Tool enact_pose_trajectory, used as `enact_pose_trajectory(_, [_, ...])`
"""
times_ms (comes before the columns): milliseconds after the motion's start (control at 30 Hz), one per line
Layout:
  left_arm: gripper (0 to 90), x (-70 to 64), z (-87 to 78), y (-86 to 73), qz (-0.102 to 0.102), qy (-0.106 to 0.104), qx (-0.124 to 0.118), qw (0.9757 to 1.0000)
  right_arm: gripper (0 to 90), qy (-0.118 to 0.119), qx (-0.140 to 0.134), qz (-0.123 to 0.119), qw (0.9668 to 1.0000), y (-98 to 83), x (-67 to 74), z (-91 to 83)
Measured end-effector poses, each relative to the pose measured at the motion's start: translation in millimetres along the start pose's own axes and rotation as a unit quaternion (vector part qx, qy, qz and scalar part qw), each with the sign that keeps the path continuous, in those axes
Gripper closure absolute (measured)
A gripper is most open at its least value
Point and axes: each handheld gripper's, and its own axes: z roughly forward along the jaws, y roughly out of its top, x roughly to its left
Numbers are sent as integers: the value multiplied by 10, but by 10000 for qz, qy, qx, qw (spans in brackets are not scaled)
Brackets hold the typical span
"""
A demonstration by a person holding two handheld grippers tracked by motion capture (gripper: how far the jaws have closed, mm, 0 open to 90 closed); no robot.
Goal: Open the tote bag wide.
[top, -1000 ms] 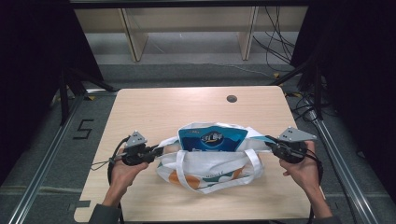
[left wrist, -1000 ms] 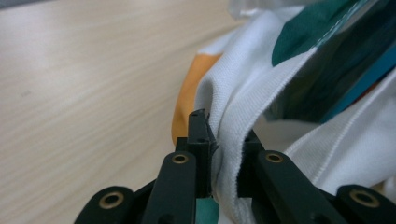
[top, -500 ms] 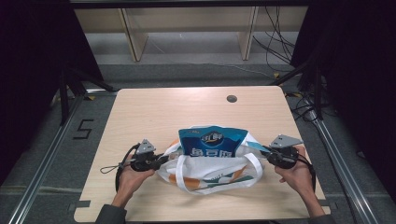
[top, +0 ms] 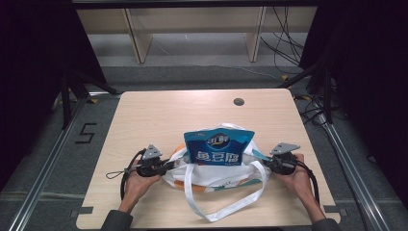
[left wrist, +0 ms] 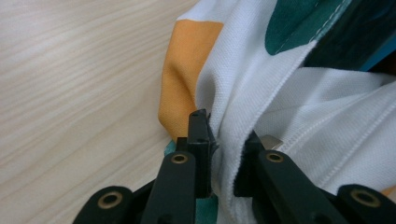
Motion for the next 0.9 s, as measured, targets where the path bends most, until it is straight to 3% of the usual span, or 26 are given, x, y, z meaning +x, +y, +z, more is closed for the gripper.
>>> enact_pose_trajectory(67, [799,-20,-17,8,11,115,41,9999,855,-20,-34,22,10000,12,-5,16])
enact_pose_trajectory(100, [742,-20,-35,20,86,184,57,9998,849,-57,-63,-3,10000,18,-14,8])
enact_pose_trajectory(133, [703,-20,-50,30,85,236,25,9997,813,-49,-9,78,10000,22,-4,-15])
enact_pose_trajectory(200, [653,-4,-87,55,64,197,69,9998,691,-260,-29,57,9996,47,-10,-63])
enact_pose_trajectory(267, [620,-14,-135,84,-127,141,-26,9998,596,-307,-161,193,9992,92,-52,-164])
enact_pose_trajectory(367, [504,-35,-237,188,-239,-30,-283,9993,515,-90,-835,712,9939,193,-124,-446])
enact_pose_trajectory(400, [463,-58,-270,240,-285,-90,-332,9990,501,-38,-898,889,9920,217,-101,-531])
enact_pose_trajectory(500, [401,-159,-338,355,1,-115,-392,9992,477,277,-1451,756,9861,324,-76,-809])
enact_pose_trajectory(567, [385,-213,-362,431,105,-125,-453,9988,470,345,-1549,546,9858,390,0,-936])
enact_pose_trajectory(633, [383,-239,-377,495,251,-123,-496,9984,464,654,-1684,304,9831,473,139,-1017])
enact_pose_trajectory(667, [384,-253,-382,541,303,-129,-504,9982,464,721,-1689,243,9827,495,203,-1031])
enact_pose_trajectory(767, [405,-252,-352,627,461,-221,-457,9976,462,1125,-1392,-280,9835,578,444,-996])
enact_pose_trajectory(800, [409,-270,-327,640,404,-247,-468,9978,459,1160,-1374,-403,9829,594,477,-965])
enact_pose_trajectory(833, [416,-268,-301,651,517,-318,-445,9972,457,1225,-1262,-431,9835,603,527,-936])
enact_pose_trajectory(900, [431,-271,-242,657,499,-398,-420,9971,454,1349,-1087,-566,9833,607,591,-839])
